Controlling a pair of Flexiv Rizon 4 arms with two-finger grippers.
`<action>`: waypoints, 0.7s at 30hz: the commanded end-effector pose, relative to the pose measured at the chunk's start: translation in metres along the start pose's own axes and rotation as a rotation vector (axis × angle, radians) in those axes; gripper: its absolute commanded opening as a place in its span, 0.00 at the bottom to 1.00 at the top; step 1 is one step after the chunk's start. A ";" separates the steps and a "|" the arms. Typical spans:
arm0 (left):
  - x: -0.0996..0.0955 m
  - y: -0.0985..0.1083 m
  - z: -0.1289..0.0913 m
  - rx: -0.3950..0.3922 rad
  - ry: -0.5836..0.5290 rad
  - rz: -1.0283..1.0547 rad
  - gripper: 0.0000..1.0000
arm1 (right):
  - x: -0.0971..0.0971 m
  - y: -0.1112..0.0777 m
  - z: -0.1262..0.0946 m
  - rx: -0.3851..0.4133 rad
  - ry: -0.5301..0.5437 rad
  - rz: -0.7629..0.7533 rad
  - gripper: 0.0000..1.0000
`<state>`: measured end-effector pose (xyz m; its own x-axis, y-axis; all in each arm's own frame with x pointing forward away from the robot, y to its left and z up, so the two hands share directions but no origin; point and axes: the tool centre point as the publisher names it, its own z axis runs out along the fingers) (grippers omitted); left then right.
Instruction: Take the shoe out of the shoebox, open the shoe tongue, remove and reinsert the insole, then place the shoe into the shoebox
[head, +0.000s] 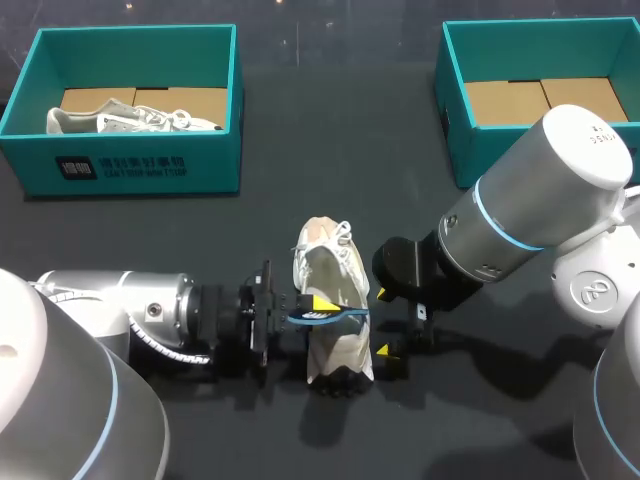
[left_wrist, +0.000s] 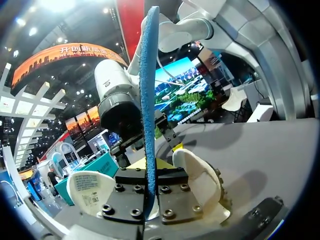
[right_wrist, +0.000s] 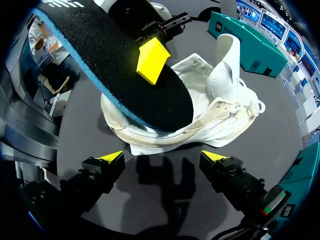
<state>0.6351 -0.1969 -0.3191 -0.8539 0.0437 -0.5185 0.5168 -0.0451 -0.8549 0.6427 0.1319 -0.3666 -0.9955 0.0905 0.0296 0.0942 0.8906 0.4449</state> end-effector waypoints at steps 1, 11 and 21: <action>0.001 0.007 0.001 -0.013 0.000 0.005 0.00 | 0.002 0.000 0.001 0.001 -0.004 0.001 1.00; -0.005 0.026 0.001 -0.073 0.003 -0.011 0.00 | 0.002 0.000 0.001 0.001 -0.004 0.001 1.00; -0.009 0.024 -0.001 -0.084 0.001 -0.044 0.22 | 0.002 0.000 0.001 0.001 -0.004 0.001 1.00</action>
<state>0.6554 -0.1975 -0.3351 -0.8756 0.0437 -0.4810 0.4826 0.0388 -0.8750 0.6427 0.1319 -0.3666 -0.9955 0.0905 0.0295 0.0942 0.8906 0.4449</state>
